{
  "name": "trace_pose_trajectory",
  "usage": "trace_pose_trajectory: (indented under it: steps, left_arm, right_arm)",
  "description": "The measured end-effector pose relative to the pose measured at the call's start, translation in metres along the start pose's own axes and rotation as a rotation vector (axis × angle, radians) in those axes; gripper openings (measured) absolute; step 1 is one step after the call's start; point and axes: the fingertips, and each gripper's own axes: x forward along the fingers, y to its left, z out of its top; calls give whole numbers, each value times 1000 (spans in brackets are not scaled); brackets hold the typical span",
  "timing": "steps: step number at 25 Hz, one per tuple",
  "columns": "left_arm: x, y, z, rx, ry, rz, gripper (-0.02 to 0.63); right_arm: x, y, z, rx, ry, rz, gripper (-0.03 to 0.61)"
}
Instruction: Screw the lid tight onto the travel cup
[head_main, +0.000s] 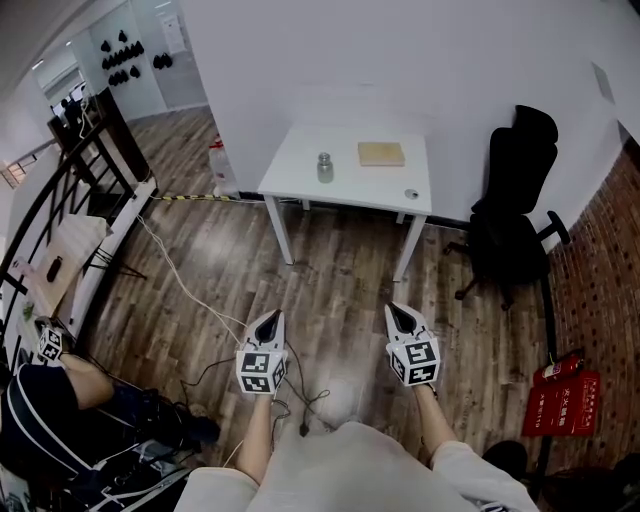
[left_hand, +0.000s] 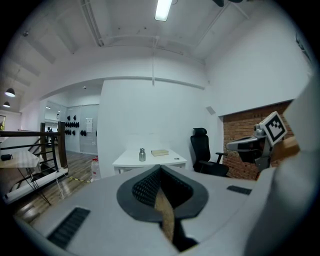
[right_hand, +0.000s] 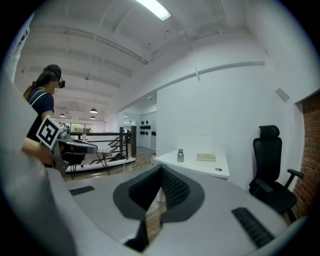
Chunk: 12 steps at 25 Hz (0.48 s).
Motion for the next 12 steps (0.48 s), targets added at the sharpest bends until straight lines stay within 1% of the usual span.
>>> trace_pose_trajectory:
  steps: [7, 12]
  left_arm:
    - [6, -14, -9, -13, 1, 32, 8]
    - [17, -19, -12, -19, 12, 29, 8]
  right_arm:
    - [1, -8, -8, -21, 8, 43, -2]
    - [8, -15, -12, -20, 14, 53, -2]
